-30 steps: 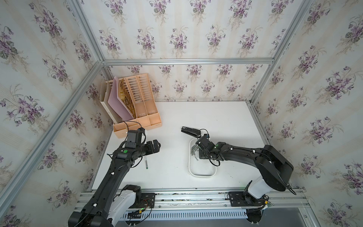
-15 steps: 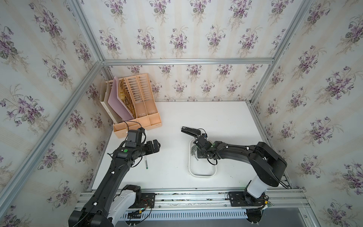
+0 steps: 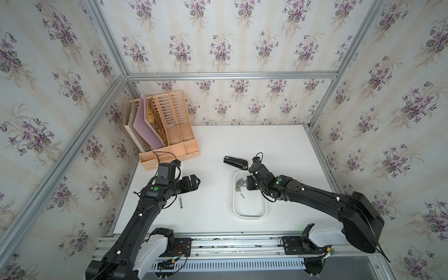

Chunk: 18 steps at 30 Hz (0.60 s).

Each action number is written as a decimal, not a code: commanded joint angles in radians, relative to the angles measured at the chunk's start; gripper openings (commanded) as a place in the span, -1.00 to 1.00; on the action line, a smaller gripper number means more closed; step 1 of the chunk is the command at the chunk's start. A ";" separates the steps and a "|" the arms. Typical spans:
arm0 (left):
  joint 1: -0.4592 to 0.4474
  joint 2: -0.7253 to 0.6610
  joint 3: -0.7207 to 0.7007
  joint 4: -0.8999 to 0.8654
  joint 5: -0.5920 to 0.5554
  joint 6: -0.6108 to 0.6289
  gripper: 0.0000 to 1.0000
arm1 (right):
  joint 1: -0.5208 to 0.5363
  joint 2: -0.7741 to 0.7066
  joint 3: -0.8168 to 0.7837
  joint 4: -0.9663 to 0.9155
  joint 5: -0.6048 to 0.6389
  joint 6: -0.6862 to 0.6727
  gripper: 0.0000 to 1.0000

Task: Take out the screws from the storage box
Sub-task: Pick up the screw from the storage box.

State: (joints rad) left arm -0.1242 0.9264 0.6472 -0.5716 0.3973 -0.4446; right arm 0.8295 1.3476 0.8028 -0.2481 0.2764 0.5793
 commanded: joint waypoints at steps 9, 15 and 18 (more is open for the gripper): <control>-0.017 -0.027 -0.071 0.148 0.203 0.013 0.99 | -0.439 -0.130 -0.143 -0.085 0.033 0.086 -1.00; -0.021 -0.161 -0.095 0.172 0.247 -0.001 0.99 | -0.572 -0.107 -0.172 -0.059 -0.084 0.060 -1.00; -0.022 -0.202 -0.083 0.164 0.238 -0.028 0.99 | -0.572 -0.102 -0.149 -0.080 -0.103 0.049 -1.00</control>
State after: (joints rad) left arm -0.1452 0.7437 0.5541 -0.4297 0.6170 -0.4469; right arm 0.2615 1.2449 0.6388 -0.3347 0.2245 0.6476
